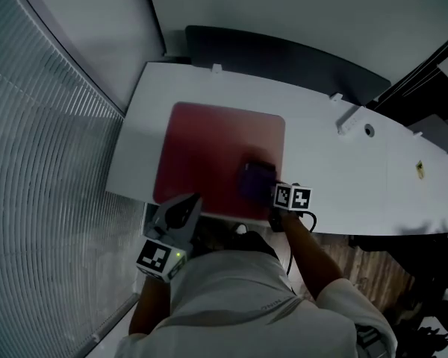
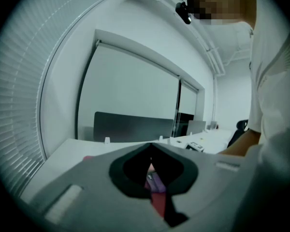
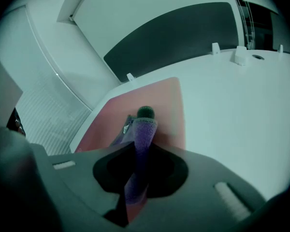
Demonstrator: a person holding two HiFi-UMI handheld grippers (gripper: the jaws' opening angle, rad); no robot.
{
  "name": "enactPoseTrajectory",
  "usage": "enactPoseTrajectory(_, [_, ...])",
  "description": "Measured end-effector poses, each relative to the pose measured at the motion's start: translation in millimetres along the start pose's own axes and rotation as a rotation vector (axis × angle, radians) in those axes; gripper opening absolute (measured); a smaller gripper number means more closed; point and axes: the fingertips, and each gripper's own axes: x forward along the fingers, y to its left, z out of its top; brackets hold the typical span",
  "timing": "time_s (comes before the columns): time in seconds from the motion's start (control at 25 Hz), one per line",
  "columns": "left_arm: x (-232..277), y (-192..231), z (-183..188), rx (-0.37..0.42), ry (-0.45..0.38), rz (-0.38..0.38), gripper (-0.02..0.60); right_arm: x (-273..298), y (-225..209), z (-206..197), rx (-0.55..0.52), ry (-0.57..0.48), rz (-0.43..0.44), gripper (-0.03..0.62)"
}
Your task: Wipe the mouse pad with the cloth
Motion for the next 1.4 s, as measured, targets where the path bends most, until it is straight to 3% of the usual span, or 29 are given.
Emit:
enactPoseTrajectory(0.28, [11.4,-40.2,-6.2,-0.024,0.066,0.031,0.002,-53.9,-62.0,-12.4,0.001,-0.005,-0.023,0.047])
enactPoseTrajectory(0.44, [17.9,-42.8,-4.5,-0.027,0.068,0.002,0.002,-83.9,-88.0,-12.3,0.078,-0.064,-0.061,0.046])
enactPoseTrajectory(0.68, [8.4,-25.7,12.4,-0.020,0.030,-0.059,0.002,-122.0,-70.7,-10.1,0.116,-0.167,-0.140,0.048])
enactPoseTrajectory(0.8, [-8.0,-8.8,18.3,-0.028,0.019,-0.059,0.002,-130.5,-29.1,1.3,0.096,-0.203,-0.103,0.046])
enactPoseTrajectory(0.96, [-40.4,22.9,14.5,-0.047,0.003,-0.037,0.002,-105.4,65.3,8.4,0.015,-0.187,0.046,0.048])
enactPoseTrajectory(1.12, [-84.0,57.7,18.7,-0.066,-0.016,0.015,0.002,-56.5,180.3,1.4,-0.050,-0.110,0.246,0.048])
enactPoseTrajectory(1.28, [-131.6,84.4,30.7,-0.079,-0.022,0.066,0.002,-16.3,288.3,-12.0,-0.049,-0.002,0.437,0.048])
enactPoseTrajectory(1.4, [-166.9,106.8,15.2,-0.094,-0.026,0.116,0.002,22.2,345.5,-34.0,-0.043,0.063,0.525,0.048])
